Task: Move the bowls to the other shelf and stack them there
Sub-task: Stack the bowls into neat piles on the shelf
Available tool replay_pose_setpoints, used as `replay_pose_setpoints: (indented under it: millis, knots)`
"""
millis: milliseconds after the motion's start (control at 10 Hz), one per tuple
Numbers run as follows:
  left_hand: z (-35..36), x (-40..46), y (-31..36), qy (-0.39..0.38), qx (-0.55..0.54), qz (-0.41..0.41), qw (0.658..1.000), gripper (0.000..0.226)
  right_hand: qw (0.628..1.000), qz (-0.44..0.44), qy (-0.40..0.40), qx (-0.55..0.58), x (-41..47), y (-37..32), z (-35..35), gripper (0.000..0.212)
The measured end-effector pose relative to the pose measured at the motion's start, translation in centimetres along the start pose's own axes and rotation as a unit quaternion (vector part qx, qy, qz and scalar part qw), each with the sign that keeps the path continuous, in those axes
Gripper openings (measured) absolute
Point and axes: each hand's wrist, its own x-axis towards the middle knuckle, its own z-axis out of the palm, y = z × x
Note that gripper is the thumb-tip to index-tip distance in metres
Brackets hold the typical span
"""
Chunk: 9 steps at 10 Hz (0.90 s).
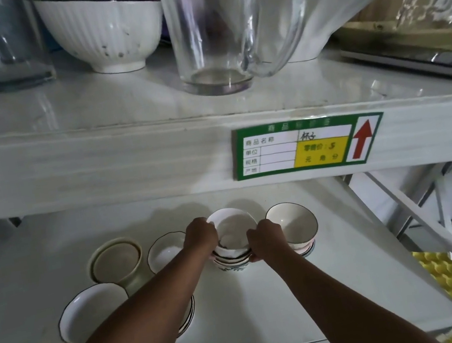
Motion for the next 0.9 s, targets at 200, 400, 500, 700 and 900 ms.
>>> replay_pose_setpoints:
  millis: [200, 400, 500, 700, 900]
  knots:
    - [0.8, 0.7, -0.3, 0.006, 0.027, -0.001, 1.000, 0.040, 1.000, 0.002, -0.015, 0.016, 0.3, 0.2, -0.7, 0.029]
    - [-0.3, -0.3, 0.9, 0.006, 0.028, -0.005, 1.000, 0.036, 1.000, 0.006, -0.010, -0.024, 1.3, -0.1, -0.9, 0.024]
    - [-0.2, 0.0, 0.5, 0.013, 0.047, 0.048, 0.998, 0.028, 0.997, 0.011, 0.029, -0.076, 1.3, -0.2, -0.9, 0.024]
    - [-0.2, -0.1, 0.0, 0.024, 0.094, 0.091, 0.991, 0.030, 0.999, 0.006, -0.005, -0.039, 2.1, 0.5, -0.6, 0.028]
    - [-0.5, -0.4, 0.0, 0.013, 0.100, 0.086, 0.991, 0.028, 0.997, -0.031, 0.008, -0.073, 1.8, 0.6, -0.8, 0.024]
